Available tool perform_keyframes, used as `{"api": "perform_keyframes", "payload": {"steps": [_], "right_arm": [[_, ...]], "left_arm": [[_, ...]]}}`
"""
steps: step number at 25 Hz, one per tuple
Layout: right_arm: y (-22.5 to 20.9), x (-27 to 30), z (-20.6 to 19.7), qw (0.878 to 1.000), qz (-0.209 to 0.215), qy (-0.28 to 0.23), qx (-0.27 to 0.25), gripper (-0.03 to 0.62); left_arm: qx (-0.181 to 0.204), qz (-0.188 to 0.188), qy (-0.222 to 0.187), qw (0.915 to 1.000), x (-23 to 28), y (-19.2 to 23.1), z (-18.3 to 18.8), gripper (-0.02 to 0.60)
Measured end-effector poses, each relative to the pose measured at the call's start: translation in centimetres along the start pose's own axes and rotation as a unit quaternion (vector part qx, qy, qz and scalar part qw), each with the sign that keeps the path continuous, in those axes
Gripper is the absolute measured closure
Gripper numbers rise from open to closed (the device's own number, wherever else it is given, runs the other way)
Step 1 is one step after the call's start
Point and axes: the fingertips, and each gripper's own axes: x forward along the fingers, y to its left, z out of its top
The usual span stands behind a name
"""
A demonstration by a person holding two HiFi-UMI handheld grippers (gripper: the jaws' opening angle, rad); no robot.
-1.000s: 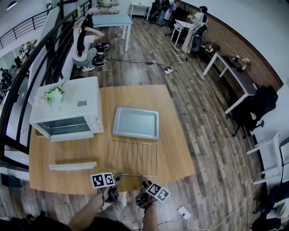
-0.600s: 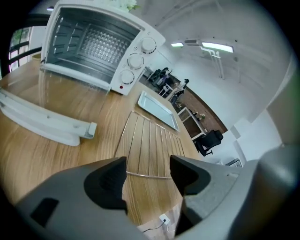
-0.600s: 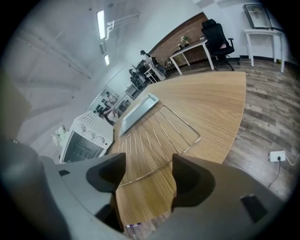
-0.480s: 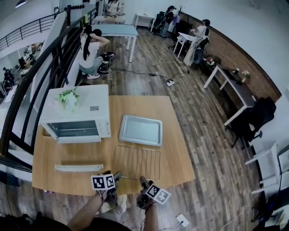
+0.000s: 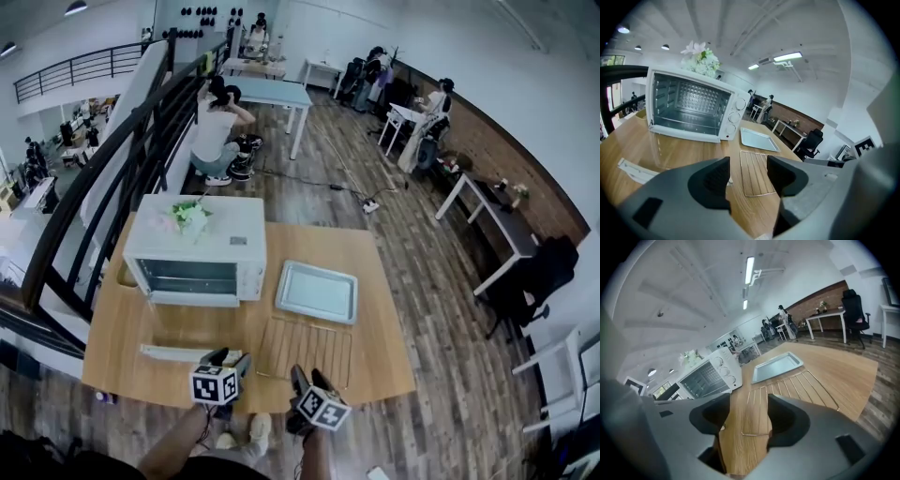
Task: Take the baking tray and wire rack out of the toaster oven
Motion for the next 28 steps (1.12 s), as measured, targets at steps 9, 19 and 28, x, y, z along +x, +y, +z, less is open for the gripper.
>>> {"api": "perform_keyframes", "payload": {"steps": [9,19,28], "right_arm": [[9.2,-1.4,1.3,0.991,0.037,-0.044,-0.119,0.399],[18.3,-3.7,1.0,0.971,0.090,-0.077,-0.208,0.464],[24.5,-4.0,0.4,0.957,0.131,-0.105,-0.237,0.532]], "left_arm": [[0.085,0.048,-0.092,0.9909,-8.5,3.1,5.1,0.372],[0.127,0.099,-0.156,0.9746,-16.8,5.2,7.5,0.439],[0.128,0.124,-0.194,0.9646,-21.8,7.6,8.9,0.514]]}}
